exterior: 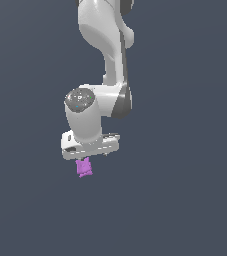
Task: Pick up the object and move it to a goal position.
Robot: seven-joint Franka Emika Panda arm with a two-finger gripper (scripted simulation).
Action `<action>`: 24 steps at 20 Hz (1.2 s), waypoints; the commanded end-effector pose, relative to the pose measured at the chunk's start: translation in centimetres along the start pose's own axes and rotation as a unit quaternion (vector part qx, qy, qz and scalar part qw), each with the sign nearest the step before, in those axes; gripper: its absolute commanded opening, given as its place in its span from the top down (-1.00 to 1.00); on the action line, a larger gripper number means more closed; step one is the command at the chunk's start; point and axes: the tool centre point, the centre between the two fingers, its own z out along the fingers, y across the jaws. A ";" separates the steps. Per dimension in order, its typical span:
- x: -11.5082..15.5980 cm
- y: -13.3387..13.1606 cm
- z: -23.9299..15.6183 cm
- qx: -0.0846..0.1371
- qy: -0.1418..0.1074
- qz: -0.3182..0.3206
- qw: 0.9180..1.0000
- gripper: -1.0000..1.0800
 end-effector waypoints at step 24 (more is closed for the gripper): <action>-0.6 5.2 7.4 0.006 -0.012 -0.035 0.999 -0.92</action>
